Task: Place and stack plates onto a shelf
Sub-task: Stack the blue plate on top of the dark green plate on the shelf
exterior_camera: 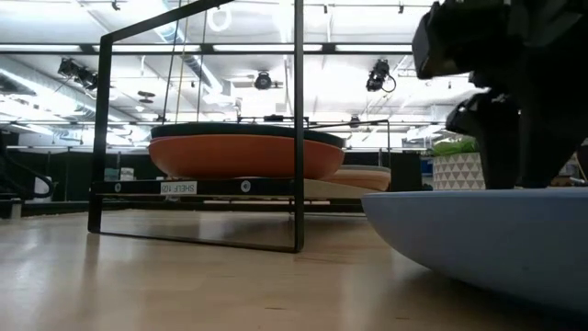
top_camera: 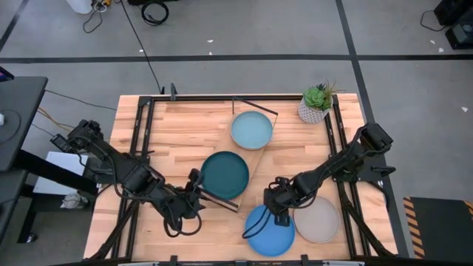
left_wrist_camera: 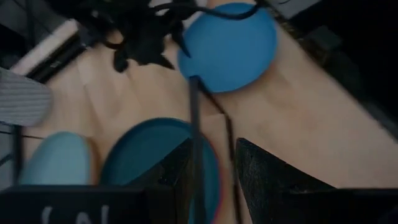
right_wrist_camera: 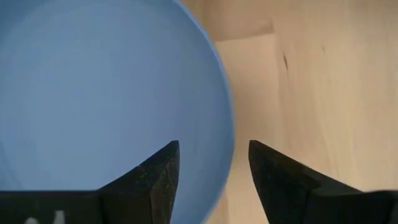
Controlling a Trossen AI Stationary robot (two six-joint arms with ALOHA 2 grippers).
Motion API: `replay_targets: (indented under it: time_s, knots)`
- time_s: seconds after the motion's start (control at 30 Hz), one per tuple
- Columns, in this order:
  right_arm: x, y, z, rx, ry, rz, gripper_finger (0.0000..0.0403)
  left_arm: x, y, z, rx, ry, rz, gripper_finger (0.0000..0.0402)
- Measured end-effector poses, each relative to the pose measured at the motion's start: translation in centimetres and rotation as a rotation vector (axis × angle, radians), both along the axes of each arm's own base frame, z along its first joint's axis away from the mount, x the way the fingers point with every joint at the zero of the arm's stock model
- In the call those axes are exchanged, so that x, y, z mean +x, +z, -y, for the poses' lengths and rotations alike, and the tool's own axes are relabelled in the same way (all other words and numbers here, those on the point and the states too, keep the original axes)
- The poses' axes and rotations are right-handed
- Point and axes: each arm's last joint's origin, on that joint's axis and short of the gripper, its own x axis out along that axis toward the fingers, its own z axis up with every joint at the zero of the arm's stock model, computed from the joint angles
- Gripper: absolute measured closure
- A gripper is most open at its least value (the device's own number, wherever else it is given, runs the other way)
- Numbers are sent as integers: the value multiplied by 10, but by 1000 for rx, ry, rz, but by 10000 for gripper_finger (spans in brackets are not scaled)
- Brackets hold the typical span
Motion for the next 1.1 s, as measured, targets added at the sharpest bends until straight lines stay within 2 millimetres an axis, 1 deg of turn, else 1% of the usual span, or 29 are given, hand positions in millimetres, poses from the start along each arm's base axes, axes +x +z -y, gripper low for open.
replay_targets:
  time_s: [0.1, 0.3, 0.5, 0.73, 0.93, 1.1]
  knots:
    - [-2, -3, 0, -6, -38, -3, 217, -1, -1, 2, -71, -30, -48, 276]
    - [-7, -11, 4, -25, -57, -21, 247, -4, -2, 6, -191, -104, -130, 276]
    - [-11, -20, 6, -4, -68, -29, 261, -3, -2, 6, -201, -98, -130, 276]
    - [-10, -20, 8, -16, -5, -13, 272, -3, -2, 6, -212, -86, -129, 276]
    - [-6, -20, 14, 1, -17, -21, 303, -3, -2, 6, -238, -57, -135, 276]
    - [-5, -21, 17, 4, 17, -27, 337, -3, -2, 6, -281, -10, -147, 276]
